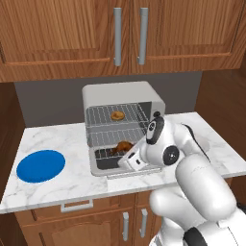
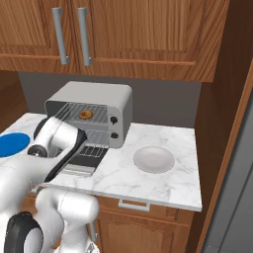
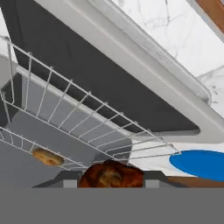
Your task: Open the toaster oven door. Place the bread on the top rack in the toaster oven and place the chicken drumstick on the bottom rack.
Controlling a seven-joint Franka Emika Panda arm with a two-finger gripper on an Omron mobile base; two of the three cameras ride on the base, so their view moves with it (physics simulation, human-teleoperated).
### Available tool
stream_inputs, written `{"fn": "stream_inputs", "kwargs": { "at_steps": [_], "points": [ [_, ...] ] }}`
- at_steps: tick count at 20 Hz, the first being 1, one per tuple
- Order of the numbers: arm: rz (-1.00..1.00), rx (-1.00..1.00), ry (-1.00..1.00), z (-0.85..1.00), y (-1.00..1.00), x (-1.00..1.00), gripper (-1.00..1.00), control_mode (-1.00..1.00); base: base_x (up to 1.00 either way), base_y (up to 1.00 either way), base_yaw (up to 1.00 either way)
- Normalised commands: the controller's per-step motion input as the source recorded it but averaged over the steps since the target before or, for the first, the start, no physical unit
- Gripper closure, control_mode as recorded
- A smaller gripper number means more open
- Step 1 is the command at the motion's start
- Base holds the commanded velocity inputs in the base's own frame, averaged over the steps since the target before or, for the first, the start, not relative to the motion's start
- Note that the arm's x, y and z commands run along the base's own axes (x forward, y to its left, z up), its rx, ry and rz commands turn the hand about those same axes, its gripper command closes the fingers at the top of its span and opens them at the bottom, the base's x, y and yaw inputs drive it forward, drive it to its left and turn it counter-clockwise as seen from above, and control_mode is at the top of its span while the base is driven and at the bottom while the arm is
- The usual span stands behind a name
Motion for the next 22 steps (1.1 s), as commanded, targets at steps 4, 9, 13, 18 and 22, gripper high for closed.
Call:
{"fn": "stream_inputs", "kwargs": {
  "at_steps": [4,9,13,18,22],
  "points": [
    [0.0,-0.13,0.39,0.63,0.0,0.1,1.0,-1.0,0.0,0.0,0.0],
    [0.0,-0.08,0.47,0.32,0.0,0.07,1.0,-1.0,0.0,0.0,0.0],
    [0.0,-0.05,0.5,0.01,0.0,0.16,1.0,-1.0,0.0,0.0,0.0],
    [0.0,0.0,0.35,0.64,0.03,0.0,1.0,-1.0,0.0,0.0,0.0],
    [0.0,0.0,0.36,0.68,0.13,0.14,1.0,-1.0,0.0,0.0,0.0]
  ]
}}
